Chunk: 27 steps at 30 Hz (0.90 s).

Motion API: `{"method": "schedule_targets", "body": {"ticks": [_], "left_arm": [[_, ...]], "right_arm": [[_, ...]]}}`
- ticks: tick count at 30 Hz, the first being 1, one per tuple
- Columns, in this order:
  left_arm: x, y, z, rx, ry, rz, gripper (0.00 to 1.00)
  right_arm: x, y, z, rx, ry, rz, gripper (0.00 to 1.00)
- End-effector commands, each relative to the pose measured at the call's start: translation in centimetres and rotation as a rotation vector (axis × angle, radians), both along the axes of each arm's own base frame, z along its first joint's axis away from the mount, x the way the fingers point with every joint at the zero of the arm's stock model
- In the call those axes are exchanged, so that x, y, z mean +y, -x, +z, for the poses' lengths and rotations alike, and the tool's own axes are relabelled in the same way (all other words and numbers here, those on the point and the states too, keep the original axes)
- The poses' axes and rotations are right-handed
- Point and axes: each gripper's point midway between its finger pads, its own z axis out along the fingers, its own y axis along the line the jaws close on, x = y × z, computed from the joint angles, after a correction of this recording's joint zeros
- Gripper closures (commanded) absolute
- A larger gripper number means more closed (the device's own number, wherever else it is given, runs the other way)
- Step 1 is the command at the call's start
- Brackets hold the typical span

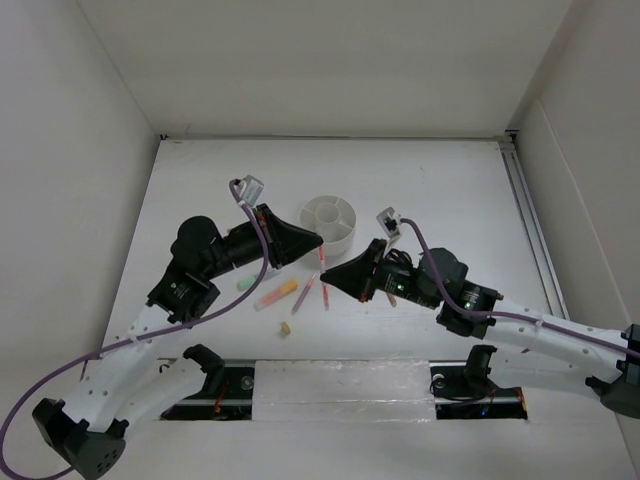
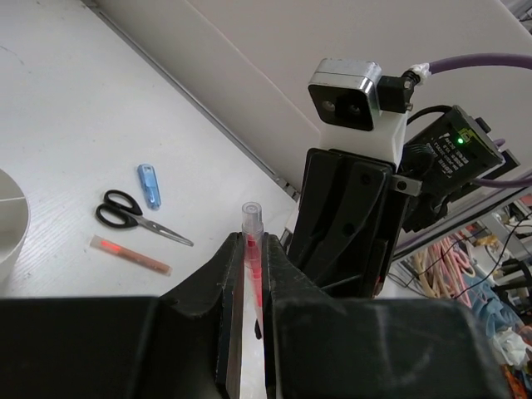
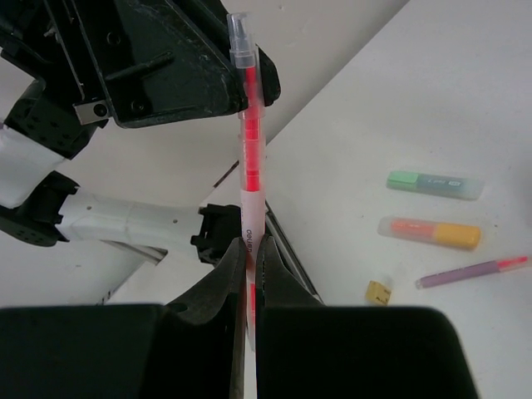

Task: Sort the stationery into containers
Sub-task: Cap the pen

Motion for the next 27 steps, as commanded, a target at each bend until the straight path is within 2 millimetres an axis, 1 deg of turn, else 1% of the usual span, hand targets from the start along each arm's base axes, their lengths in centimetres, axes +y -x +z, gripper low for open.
{"method": "schedule_targets", "body": {"ticks": [1, 2, 3, 4, 5, 6, 7, 8, 9, 10, 11, 12, 15, 16, 17, 22, 24, 27], "left_arm": [[-0.5, 0.7, -1.0, -0.011, -0.036, -0.065, 1.00], [-0.7, 0.8, -1.1, -0.007, -0.048, -0.080, 1.00], [-0.7, 1.0, -0.7, -0.027, -0.047, -0.093, 1.00], [-0.9, 1.0, -1.2, -0.007, -0.060, -0.106, 1.00], [-1.1, 1.4, -1.1, -0.019, -0.064, -0.141, 1.00], [-1.1, 1.7, -1.1, -0.029, -0.067, -0.156, 1.00], [-1.1, 1.9, -0.7, -0.038, -0.062, -0.167, 1.00], [-1.3, 2.2, -1.0, -0.037, -0.074, -0.179, 1.00], [-1.2, 2.1, -0.8, -0.044, -0.078, -0.168, 1.00], [-1.3, 2.3, -0.8, -0.045, -0.078, -0.177, 1.00], [-1.3, 2.3, -1.0, -0.037, -0.083, -0.178, 1.00], [-1.2, 2.5, -0.8, -0.045, -0.078, -0.178, 1.00], [-1.2, 2.5, -0.8, -0.036, -0.075, -0.178, 1.00], [-1.2, 2.8, -0.6, -0.044, -0.070, -0.193, 1.00], [-1.3, 2.8, -1.0, -0.025, -0.072, -0.193, 1.00], [-1.7, 2.6, -1.2, -0.003, -0.068, -0.214, 1.00], [-1.8, 2.5, -1.5, 0.005, -0.072, -0.214, 1.00], [-1.8, 1.9, -1.6, 0.022, -0.066, -0.182, 1.00]], "right_arm": [[-0.8, 0.0, 6.6, -0.082, -0.166, -0.028, 1.00], [-0.8, 0.0, 6.6, -0.082, -0.166, -0.028, 1.00], [-1.1, 0.2, 6.9, -0.087, -0.175, -0.028, 1.00], [-1.0, 0.3, 6.9, -0.088, -0.175, -0.019, 1.00], [-1.3, 0.5, 7.3, -0.094, -0.185, -0.019, 1.00], [-1.3, 0.5, 7.1, -0.089, -0.177, -0.019, 1.00], [-1.3, 0.5, 7.1, -0.089, -0.177, -0.019, 1.00], [-1.6, 0.6, 7.5, -0.094, -0.187, -0.019, 1.00], [-1.5, 0.7, 7.2, -0.090, -0.177, -0.010, 1.00], [-1.7, 0.9, 7.5, -0.095, -0.185, -0.010, 1.00], [-1.9, 1.0, 7.3, -0.095, -0.185, -0.010, 1.00], [-1.9, 0.8, 7.0, -0.096, -0.171, -0.020, 1.00], [-2.5, 0.6, 7.0, -0.095, -0.175, -0.041, 1.00], [-2.5, 0.4, 6.6, -0.089, -0.167, -0.053, 1.00], [-2.5, 0.4, 6.6, -0.089, -0.167, -0.054, 1.00], [-2.4, 0.1, 6.2, -0.092, -0.155, -0.064, 1.00], [-2.4, 0.1, 6.8, -0.103, -0.176, -0.064, 1.00], [-3.0, -0.1, 6.8, -0.106, -0.217, -0.093, 1.00]]}}
